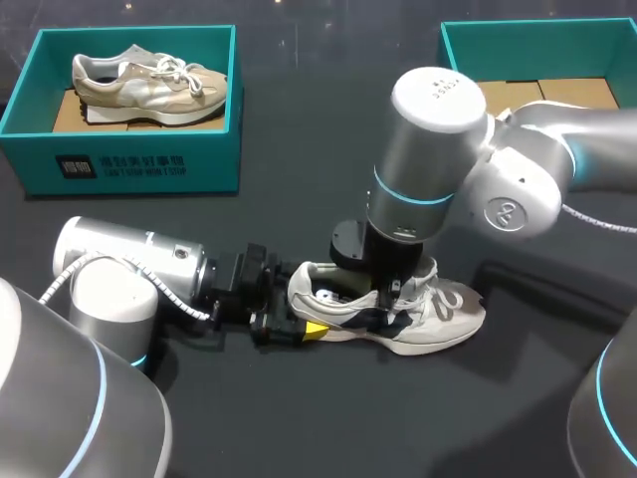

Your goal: Take the shoe out of the shoebox, open the shoe tongue, remove and reinsert the insole, then place the shoe into the shoebox

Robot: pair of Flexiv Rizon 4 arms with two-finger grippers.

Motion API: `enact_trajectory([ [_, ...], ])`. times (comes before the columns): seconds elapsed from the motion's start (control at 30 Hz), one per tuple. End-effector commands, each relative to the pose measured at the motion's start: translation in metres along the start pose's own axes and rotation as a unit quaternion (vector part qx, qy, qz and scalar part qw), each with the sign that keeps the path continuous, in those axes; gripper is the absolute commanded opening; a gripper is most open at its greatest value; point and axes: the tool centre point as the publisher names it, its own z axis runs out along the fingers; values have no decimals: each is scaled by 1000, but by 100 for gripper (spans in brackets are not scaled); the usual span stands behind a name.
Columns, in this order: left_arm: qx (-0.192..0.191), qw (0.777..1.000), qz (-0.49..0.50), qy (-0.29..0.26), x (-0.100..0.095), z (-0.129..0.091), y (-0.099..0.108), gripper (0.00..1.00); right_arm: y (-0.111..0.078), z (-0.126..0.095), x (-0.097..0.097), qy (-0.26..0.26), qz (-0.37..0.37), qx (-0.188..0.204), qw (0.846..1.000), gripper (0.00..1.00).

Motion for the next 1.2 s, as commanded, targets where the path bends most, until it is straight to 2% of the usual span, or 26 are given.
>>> enact_trajectory([
  [0.03, -1, 1000, 0, -1, -4, -1, 3, 0, -8, 8, 15, -13, -2, -7, 1000, 0],
  [0.17, -1, 1000, 0, -1, -4, -1, 3, 0, -9, -4, 12, -29, -8, -20, 999, 0],
  [0.53, -1, 1000, 0, -1, -4, -1, 3, 0, -22, -35, 9, -91, -49, -111, 988, 0],
  [0.83, -1, 1000, 0, -1, -4, -1, 3, 0, -27, -48, 6, -114, -88, -159, 977, 0],
  [1.2, -1, 1000, 0, -1, -4, -1, 3, 0, -20, -71, -2, -133, -132, -170, 968, 0],
])
